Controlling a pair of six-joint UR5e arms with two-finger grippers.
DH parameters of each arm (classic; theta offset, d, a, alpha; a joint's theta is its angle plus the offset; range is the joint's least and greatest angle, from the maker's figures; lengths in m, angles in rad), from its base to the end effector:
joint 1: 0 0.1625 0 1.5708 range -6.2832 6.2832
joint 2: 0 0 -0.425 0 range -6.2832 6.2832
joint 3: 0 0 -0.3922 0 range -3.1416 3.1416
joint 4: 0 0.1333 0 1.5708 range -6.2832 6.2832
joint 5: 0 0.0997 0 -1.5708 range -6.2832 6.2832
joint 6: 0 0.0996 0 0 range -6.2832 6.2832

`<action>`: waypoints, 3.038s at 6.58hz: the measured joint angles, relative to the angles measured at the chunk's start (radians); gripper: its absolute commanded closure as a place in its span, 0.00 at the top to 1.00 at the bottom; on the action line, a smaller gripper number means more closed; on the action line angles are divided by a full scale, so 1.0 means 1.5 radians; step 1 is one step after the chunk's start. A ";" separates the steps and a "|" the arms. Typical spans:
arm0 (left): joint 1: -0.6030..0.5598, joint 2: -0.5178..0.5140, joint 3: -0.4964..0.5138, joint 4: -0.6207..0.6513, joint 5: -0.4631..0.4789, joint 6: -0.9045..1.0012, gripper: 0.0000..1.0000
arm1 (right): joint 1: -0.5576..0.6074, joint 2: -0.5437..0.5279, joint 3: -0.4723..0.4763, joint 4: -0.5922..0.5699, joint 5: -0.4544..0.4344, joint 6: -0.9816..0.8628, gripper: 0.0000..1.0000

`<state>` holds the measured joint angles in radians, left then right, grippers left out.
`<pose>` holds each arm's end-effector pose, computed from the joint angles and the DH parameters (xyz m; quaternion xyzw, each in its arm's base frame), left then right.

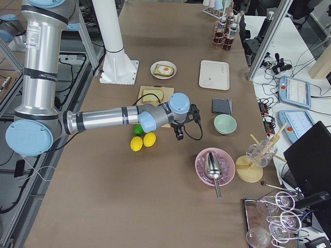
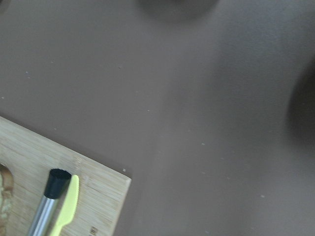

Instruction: Make sandwich and place on tray

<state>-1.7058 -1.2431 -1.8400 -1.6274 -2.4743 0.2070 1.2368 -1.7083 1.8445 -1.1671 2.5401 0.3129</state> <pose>-0.1023 -0.3437 0.6496 0.0734 0.4303 0.0320 0.8991 -0.0975 -0.4370 0.5273 0.0810 -0.5007 -0.1332 0.8514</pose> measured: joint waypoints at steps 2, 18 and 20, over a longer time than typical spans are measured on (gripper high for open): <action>0.000 -0.005 0.000 0.000 0.001 -0.011 0.98 | -0.096 0.007 0.002 0.158 -0.021 0.229 0.99; 0.001 -0.013 0.003 -0.021 0.002 -0.050 0.98 | -0.516 0.047 0.058 0.253 -0.350 0.705 0.79; 0.001 -0.013 0.003 -0.022 0.002 -0.051 0.98 | -0.521 0.052 0.046 0.253 -0.354 0.704 0.60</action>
<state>-1.7045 -1.2625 -1.8362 -1.6597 -2.4719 0.1309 0.4556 -1.6302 1.9141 -0.7869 2.0095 1.3691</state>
